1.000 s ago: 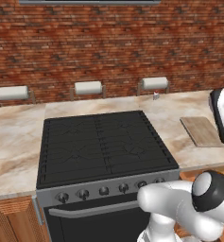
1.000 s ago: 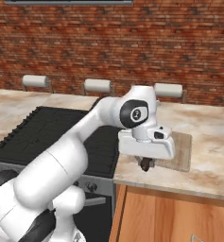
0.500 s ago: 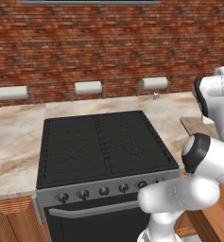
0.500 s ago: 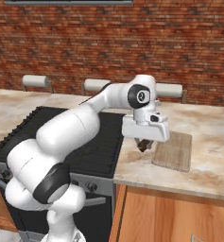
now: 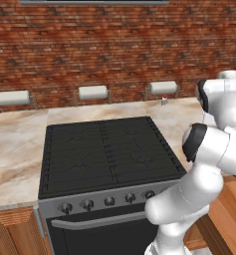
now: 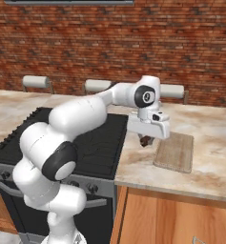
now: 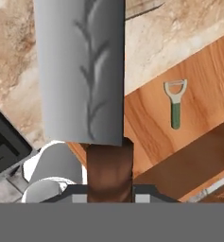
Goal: Open the drawer on the right and place the cutting tools on the cutting board.
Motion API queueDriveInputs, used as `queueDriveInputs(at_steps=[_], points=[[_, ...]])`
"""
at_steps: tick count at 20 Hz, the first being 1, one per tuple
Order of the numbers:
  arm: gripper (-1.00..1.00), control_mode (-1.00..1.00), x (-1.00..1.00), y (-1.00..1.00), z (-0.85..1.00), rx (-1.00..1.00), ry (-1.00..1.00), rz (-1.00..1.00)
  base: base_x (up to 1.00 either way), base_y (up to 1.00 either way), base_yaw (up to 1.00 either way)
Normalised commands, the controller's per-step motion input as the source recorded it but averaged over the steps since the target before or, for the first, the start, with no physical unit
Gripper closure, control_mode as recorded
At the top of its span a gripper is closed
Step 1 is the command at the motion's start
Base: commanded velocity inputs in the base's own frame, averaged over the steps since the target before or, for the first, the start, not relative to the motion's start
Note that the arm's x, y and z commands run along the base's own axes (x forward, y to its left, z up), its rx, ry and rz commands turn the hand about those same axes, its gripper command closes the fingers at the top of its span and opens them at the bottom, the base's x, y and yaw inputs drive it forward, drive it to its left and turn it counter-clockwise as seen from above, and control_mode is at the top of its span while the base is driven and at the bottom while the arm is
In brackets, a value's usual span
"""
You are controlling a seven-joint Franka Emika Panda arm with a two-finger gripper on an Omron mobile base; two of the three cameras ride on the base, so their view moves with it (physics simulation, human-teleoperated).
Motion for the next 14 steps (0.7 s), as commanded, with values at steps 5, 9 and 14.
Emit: queueDriveInputs(at_steps=[5, 9, 14], points=[[1.0, -1.0, 0.38, 0.0, -0.28, 0.0, -0.01, -0.05, 0.0, 0.0, 0.0], [1.0, -1.0, 0.18, 0.0, -0.29, 0.0, -0.1, -0.01, 0.0, 0.0, 0.0], [1.0, -1.0, 0.12, 0.0, -0.32, 0.0, -0.19, 0.0, 0.0, 0.0, 0.0]])
